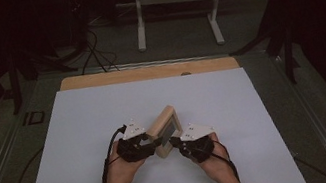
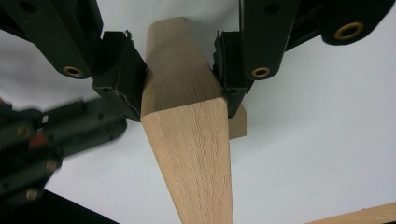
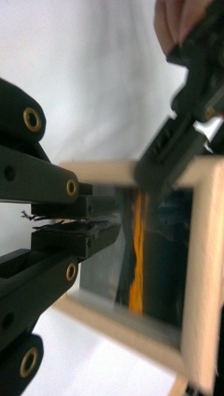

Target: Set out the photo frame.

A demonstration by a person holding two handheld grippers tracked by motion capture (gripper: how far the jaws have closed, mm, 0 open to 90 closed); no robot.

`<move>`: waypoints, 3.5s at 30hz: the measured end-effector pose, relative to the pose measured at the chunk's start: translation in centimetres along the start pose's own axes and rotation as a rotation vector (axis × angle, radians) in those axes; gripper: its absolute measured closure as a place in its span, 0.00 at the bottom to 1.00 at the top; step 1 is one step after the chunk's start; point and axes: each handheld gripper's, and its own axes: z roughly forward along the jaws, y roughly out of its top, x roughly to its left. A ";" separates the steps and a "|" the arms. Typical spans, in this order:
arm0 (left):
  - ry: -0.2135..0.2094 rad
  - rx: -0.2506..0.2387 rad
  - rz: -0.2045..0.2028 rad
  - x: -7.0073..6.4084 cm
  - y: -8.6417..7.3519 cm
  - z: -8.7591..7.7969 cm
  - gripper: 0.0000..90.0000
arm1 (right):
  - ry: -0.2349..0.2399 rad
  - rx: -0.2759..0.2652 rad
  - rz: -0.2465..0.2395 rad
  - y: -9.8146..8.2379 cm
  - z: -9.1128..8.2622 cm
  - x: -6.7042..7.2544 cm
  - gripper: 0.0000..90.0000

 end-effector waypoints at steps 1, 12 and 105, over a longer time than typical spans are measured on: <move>-0.001 0.001 0.012 0.0 0.0 0.0 0.62 | -0.005 -0.008 0.004 0.1 -0.1 -0.3 0.94; -0.013 0.012 0.080 0.5 0.5 0.3 0.62 | -0.061 -0.050 0.053 0.8 -0.9 -2.1 0.85; 0.101 0.016 0.018 2.8 -0.3 1.5 0.66 | -0.105 -0.090 0.181 5.1 -0.3 -5.7 0.62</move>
